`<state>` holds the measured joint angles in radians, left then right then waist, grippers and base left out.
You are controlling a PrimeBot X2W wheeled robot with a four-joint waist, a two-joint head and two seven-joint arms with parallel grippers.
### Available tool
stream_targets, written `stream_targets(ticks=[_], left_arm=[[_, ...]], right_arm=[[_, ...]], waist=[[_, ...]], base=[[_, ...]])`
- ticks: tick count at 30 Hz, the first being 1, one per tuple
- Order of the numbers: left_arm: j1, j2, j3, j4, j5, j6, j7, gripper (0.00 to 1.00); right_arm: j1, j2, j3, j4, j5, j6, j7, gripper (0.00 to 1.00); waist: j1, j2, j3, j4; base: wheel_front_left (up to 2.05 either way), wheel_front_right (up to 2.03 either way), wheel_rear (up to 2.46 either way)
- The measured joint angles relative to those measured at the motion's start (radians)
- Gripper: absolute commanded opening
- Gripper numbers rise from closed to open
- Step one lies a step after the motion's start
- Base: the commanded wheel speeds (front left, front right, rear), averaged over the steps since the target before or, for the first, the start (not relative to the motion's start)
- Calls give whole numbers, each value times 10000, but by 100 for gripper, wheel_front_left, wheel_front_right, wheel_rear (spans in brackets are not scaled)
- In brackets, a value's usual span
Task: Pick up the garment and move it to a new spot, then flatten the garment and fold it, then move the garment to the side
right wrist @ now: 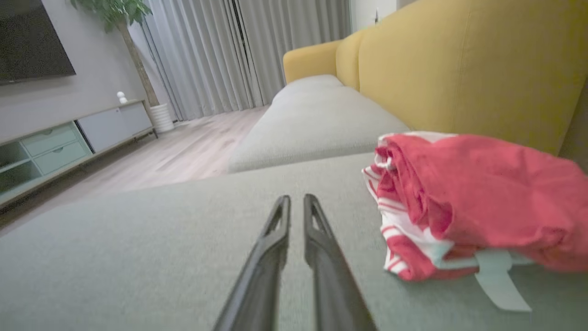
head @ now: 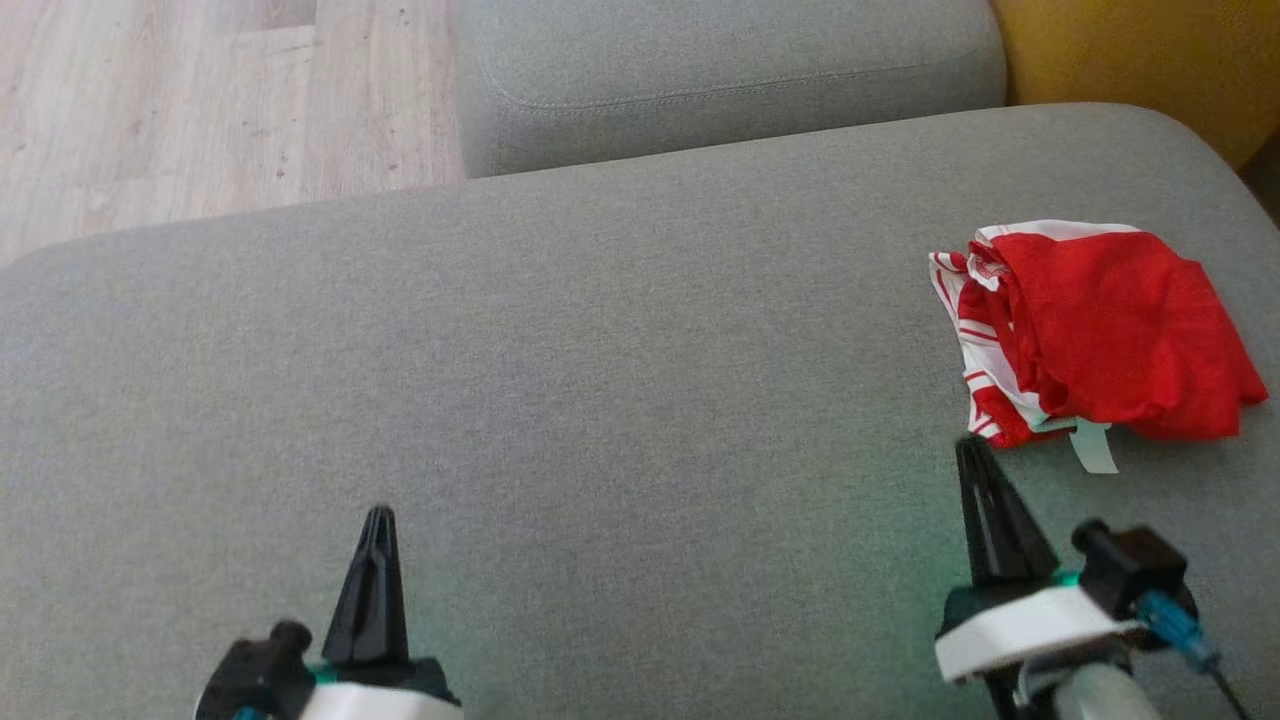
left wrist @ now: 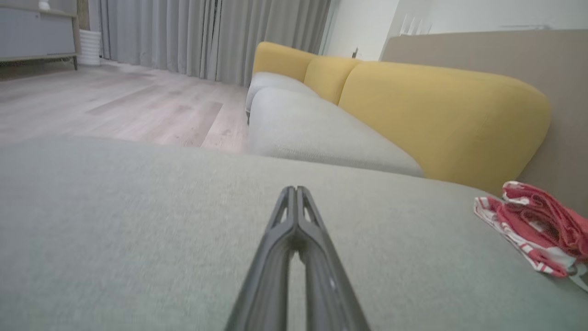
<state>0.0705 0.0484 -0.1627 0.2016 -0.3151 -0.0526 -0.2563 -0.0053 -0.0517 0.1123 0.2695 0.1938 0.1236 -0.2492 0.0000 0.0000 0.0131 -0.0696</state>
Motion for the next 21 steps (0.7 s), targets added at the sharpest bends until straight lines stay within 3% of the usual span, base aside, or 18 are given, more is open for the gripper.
stream_targets(ticks=[21], left_arm=[[65,8,238,201,-2190,-92,541,0]], right_arm=[[176,-13,-186,82,2428,-6,445,0]], waist=[[0,0,-17,118]], base=[[0,0,0]])
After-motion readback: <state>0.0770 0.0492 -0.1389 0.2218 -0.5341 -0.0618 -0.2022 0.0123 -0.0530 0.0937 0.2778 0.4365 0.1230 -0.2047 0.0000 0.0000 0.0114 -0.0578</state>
